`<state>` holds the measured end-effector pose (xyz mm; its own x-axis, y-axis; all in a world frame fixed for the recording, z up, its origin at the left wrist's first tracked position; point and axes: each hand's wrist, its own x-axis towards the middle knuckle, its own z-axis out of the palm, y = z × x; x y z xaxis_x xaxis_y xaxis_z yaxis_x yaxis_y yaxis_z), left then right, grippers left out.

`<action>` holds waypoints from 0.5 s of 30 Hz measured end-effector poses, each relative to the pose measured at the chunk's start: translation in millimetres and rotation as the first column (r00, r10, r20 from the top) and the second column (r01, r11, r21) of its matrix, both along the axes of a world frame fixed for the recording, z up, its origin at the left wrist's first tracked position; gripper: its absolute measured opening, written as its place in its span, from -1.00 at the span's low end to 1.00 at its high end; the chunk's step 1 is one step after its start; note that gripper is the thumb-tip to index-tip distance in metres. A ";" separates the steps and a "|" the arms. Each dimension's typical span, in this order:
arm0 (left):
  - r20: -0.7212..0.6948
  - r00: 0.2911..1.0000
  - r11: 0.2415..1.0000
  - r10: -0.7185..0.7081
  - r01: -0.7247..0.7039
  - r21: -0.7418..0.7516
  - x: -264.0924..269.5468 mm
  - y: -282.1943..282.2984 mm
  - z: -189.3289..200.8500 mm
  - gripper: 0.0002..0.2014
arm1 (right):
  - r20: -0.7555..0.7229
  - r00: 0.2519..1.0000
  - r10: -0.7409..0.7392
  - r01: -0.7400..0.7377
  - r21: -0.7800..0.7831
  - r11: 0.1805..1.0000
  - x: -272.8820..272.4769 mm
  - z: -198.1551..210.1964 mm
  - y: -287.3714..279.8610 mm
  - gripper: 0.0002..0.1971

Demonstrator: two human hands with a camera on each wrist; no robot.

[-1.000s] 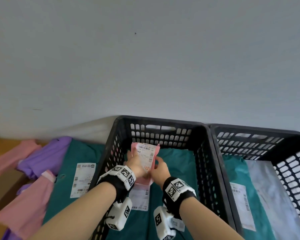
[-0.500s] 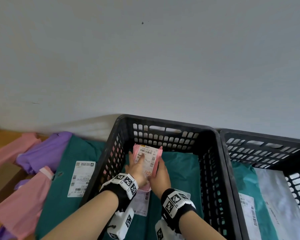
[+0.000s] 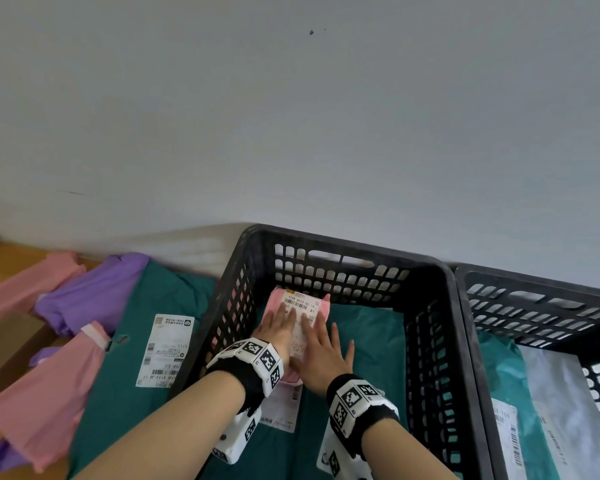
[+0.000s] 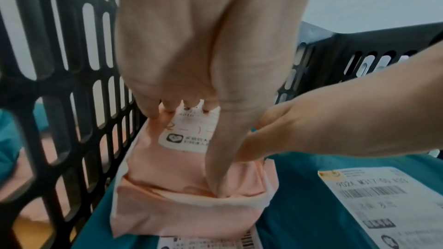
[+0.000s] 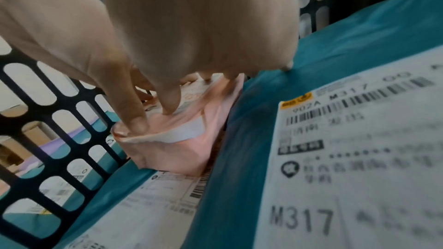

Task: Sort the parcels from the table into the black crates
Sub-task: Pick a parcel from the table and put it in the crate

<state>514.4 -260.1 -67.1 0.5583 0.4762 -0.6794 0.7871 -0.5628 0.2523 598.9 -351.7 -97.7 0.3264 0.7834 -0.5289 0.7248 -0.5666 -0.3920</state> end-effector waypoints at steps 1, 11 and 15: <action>-0.002 1.000 1.000 0.002 -0.002 -0.006 -0.5 -0.8 -1.1 0.03 | -0.020 1.000 -0.012 0.011 -0.009 1.000 0.0 -1.6 0.4 -0.15; 0.003 0.998 0.998 0.059 -0.059 0.018 -2.1 -5.2 2.0 -0.02 | -0.048 0.998 -0.039 0.039 0.001 0.999 0.2 3.1 6.5 -0.16; 0.054 0.991 0.992 0.122 -0.123 0.008 -0.5 -10.3 11.4 -0.15 | -0.048 0.996 -0.073 0.075 0.050 0.996 1.0 12.3 5.0 -0.20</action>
